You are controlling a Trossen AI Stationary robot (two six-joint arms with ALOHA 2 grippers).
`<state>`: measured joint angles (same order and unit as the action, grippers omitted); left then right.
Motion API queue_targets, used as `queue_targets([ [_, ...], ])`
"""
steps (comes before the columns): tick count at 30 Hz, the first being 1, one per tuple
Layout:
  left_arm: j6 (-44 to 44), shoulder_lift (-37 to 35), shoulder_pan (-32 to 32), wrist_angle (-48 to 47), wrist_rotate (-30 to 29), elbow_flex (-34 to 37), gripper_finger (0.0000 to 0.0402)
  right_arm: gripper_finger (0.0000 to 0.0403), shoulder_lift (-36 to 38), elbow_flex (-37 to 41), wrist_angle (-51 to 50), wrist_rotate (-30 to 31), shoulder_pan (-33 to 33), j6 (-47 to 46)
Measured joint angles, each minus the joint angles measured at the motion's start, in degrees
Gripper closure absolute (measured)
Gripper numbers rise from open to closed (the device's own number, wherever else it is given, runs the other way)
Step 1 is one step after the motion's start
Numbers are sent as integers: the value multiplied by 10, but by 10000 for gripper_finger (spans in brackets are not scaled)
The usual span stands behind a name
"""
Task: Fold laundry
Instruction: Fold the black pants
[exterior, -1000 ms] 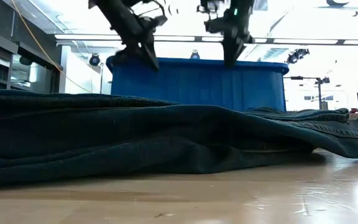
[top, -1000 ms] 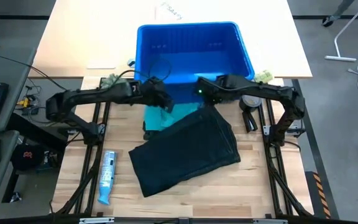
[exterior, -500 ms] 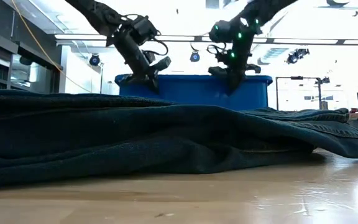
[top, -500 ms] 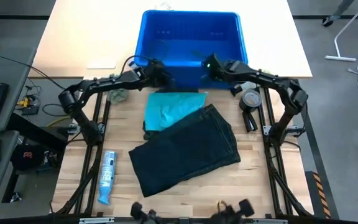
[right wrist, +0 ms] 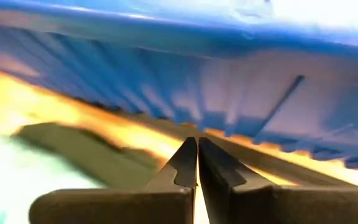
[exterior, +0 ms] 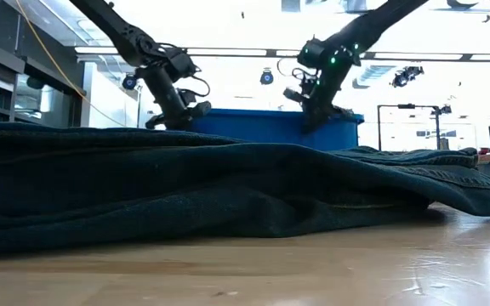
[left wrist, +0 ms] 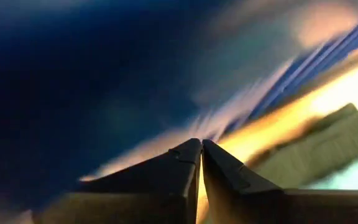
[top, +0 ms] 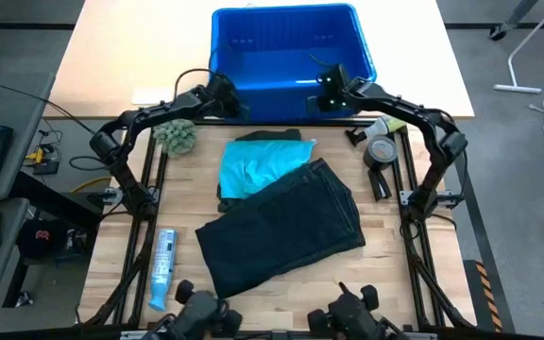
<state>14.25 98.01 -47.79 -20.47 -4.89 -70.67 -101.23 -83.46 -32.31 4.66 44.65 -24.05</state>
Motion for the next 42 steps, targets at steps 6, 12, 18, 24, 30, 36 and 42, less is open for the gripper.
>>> queue_targets([
  [6,-59,-84,20,-121,130,3,401,403,87,-1,-82,-47,-22,50],
  [12,37,-211,186,-76,104,139,401,403,151,-1,-260,-124,-86,79],
  [18,289,-260,414,67,-23,265,401,403,151,20,-373,-119,-207,46],
  [24,454,-218,540,67,-159,263,401,403,150,170,-246,-129,-234,-25],
  [30,531,-153,597,51,-180,223,401,403,149,270,-147,-128,-198,-45],
  [36,521,-70,621,64,-183,183,401,403,149,273,-113,-129,-200,-66],
  [42,475,-1,623,154,-141,177,401,403,149,273,-108,-88,-215,-133],
])
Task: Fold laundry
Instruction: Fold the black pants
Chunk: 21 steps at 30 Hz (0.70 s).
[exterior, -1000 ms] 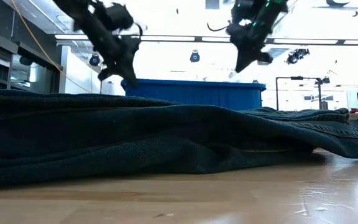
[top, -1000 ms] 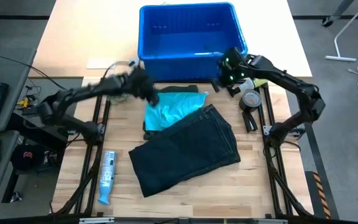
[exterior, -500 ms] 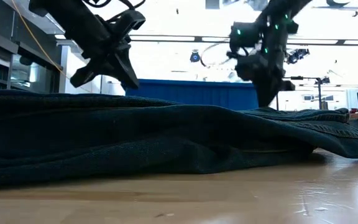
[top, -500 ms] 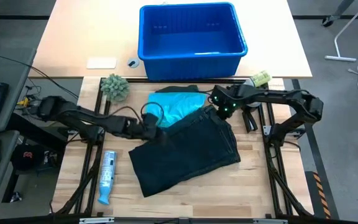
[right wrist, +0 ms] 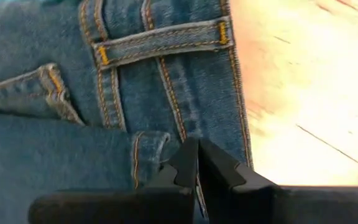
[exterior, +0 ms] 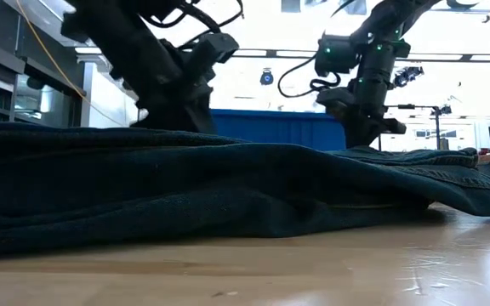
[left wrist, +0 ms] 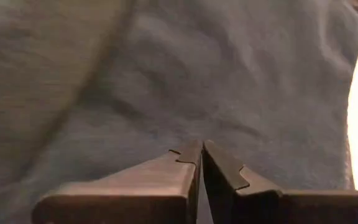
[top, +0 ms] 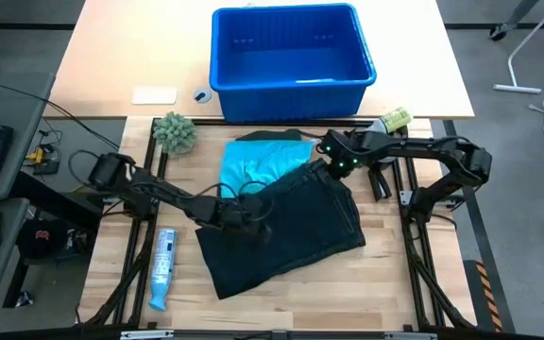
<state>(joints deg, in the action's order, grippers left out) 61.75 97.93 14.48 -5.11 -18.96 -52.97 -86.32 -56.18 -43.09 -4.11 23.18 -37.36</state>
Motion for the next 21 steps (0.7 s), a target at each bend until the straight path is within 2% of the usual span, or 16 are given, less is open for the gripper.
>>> queue_targets([
  [6,-1,55,30,51,4,0,401,403,-13,0,-4,37,-1,-49],
  [9,35,85,55,68,2,0,401,403,-38,0,-1,53,-1,-57],
  [13,87,104,93,67,-12,-1,401,403,-92,0,8,44,-6,-47],
  [17,105,103,119,30,-3,-3,401,403,-138,1,-13,15,-44,-38],
  [21,70,87,130,-15,9,-2,401,403,-143,10,-32,26,-104,-64],
])
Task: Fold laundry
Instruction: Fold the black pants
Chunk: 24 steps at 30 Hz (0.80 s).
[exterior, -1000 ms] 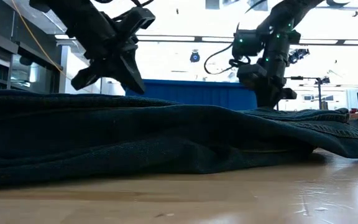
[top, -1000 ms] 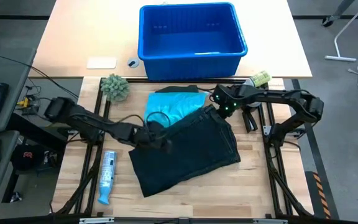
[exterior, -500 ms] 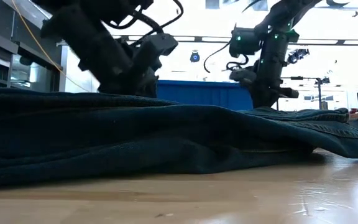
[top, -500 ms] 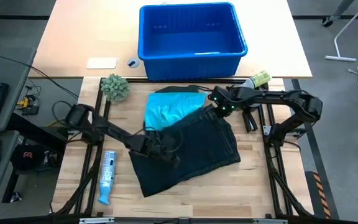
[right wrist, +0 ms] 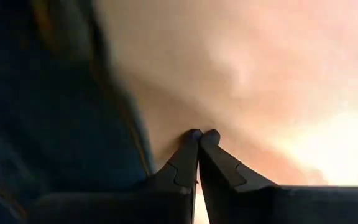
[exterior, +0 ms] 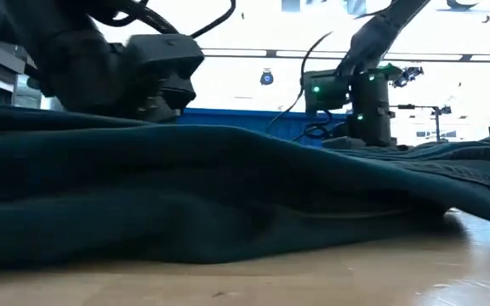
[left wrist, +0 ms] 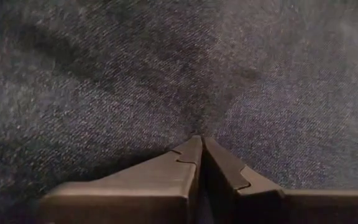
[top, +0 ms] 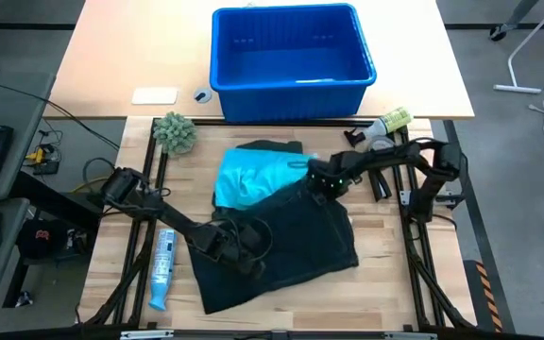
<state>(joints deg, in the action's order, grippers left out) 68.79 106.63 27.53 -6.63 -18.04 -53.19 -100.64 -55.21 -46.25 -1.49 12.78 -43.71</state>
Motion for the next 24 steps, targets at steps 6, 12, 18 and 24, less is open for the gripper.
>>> queue_targets([
  [6,-151,-23,-8,-73,3,1,401,403,46,41,-48,-39,-76,-72],
  [12,-147,-19,-27,-3,16,4,402,403,136,3,-47,20,-83,-118],
  [18,-138,-16,-28,47,-5,5,402,403,171,-44,98,52,-32,-103],
  [24,-130,-17,-28,43,-19,4,402,403,89,-77,299,-24,-5,-102],
])
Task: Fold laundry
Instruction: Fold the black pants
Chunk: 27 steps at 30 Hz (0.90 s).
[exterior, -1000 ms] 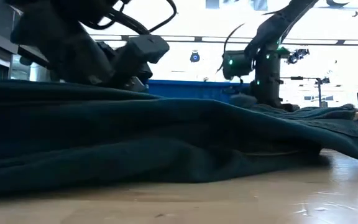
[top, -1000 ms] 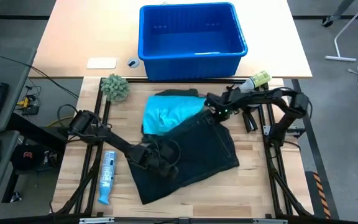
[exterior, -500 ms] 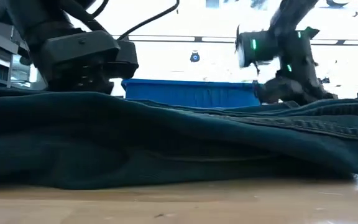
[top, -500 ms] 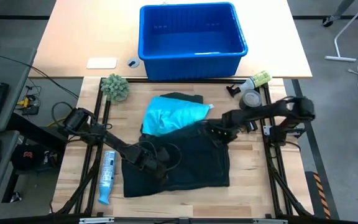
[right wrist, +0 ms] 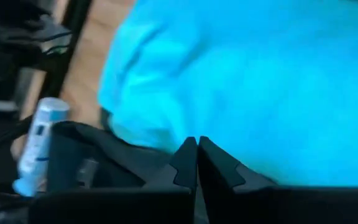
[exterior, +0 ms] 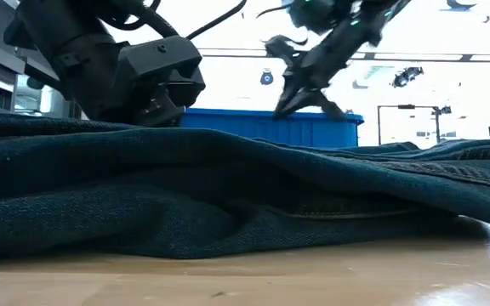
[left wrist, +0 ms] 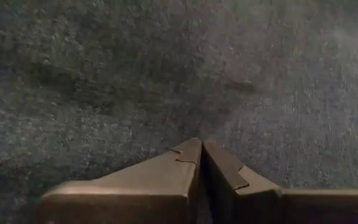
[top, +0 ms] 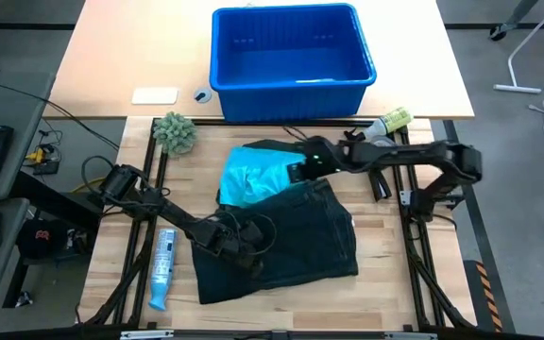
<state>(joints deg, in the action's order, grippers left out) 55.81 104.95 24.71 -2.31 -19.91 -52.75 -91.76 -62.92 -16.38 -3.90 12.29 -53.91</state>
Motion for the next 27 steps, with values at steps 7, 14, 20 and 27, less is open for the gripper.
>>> queue_targets([
  [7,0,-2,-8,-10,1,-1,402,403,-150,-126,5,-48,-13,59],
  [14,1,-2,-11,-12,4,-1,402,403,-262,-251,-123,-47,-14,120],
  [20,1,-2,-11,-9,15,-1,402,403,-326,-274,-142,-24,13,115],
  [27,-28,-2,8,-11,38,-1,402,403,-333,-275,-132,40,64,106],
])
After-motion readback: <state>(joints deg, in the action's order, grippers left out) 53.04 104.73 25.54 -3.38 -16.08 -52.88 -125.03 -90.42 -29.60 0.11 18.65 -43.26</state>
